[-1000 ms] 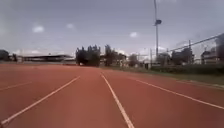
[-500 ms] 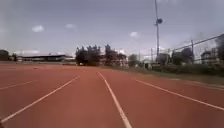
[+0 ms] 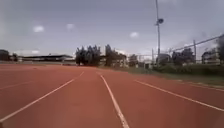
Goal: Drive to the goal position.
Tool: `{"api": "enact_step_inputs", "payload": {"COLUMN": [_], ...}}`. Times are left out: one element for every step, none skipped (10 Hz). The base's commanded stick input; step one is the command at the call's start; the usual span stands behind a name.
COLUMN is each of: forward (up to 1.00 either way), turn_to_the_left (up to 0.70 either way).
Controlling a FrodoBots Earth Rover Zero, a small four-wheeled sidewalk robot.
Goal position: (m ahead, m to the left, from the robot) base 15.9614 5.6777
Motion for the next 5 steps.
{"api": "enact_step_inputs", "payload": {"forward": [0.45,0.45,0.45,0.45,0.45], "turn_to_the_left": [0.0,0.0,0.0,0.0,0.0]}}
